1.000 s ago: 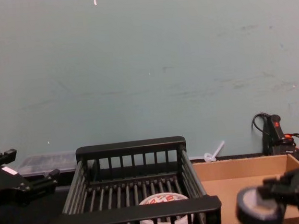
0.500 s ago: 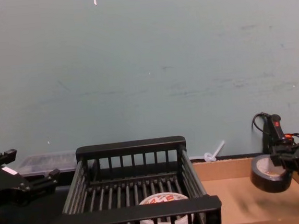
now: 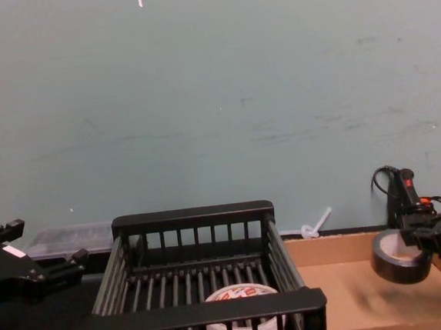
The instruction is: Pick up the white tape and place it into the black box , Pick up the silver tape and place it into the brown box.
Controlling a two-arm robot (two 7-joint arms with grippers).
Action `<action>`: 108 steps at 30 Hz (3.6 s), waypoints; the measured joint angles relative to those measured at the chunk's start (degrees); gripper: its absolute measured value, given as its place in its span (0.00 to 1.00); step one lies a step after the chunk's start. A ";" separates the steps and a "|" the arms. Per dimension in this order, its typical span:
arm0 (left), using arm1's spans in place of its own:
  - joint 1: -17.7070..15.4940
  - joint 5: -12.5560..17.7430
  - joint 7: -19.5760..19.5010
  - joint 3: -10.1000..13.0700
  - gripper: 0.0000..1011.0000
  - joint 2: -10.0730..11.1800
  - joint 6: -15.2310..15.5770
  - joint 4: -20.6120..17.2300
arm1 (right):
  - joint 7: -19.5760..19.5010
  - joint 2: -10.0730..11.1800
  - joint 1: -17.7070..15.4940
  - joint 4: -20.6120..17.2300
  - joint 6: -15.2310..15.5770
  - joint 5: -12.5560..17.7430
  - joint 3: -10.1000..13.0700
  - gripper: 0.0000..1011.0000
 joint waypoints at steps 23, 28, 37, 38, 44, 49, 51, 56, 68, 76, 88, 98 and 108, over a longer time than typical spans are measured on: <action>0.00 0.00 0.00 0.00 0.99 0.00 0.00 0.00 | 0.11 0.18 -0.10 -0.29 0.09 0.22 -0.14 0.63; 0.00 0.00 0.00 0.00 0.99 0.00 0.00 0.00 | 0.13 0.20 -0.10 -0.33 0.09 0.24 -0.14 0.80; 0.00 0.00 0.00 0.00 0.99 0.00 0.00 0.00 | 0.13 0.20 -0.10 -0.34 0.08 0.29 -0.14 0.99; 0.00 0.00 0.00 0.00 0.99 0.00 0.00 0.00 | 0.13 0.20 -0.10 -0.34 0.09 0.29 -0.14 0.99; 0.00 0.00 0.00 0.00 0.99 0.00 0.00 0.00 | -1.39 -0.77 -1.28 -1.19 -1.24 0.32 1.82 0.99; 0.00 0.00 0.00 0.00 0.99 0.00 0.00 0.00 | -6.05 -2.59 -3.99 -2.70 -6.85 -0.73 4.48 0.99; 0.00 0.00 0.00 0.00 0.99 0.00 0.00 0.00 | -7.66 -3.16 -4.88 -2.90 -9.37 -1.57 5.04 0.99; 0.00 0.00 0.00 0.00 0.99 0.00 0.00 0.00 | -11.26 -4.24 -7.25 -3.02 -14.90 -4.92 5.53 0.99; 0.00 0.00 0.00 0.00 0.99 0.00 0.00 0.00 | -16.34 -5.34 -11.21 -1.75 -22.39 -11.83 5.36 0.99; 0.00 0.00 0.00 0.00 0.99 0.00 0.00 0.00 | -17.47 -6.54 -12.12 -1.10 -22.66 -12.86 6.59 0.99; 0.00 0.00 0.00 0.00 0.99 0.00 0.00 0.00 | -17.38 -6.37 -12.05 -1.13 -22.62 -12.84 6.43 0.99; 0.00 0.00 0.00 0.00 0.99 0.00 0.00 0.00 | -17.27 -6.29 -11.99 -1.19 -22.58 -12.81 6.35 0.99; 0.00 0.00 0.00 0.00 0.99 0.00 0.00 0.00 | -17.20 -6.24 -11.94 -1.23 -22.58 -12.79 6.29 0.99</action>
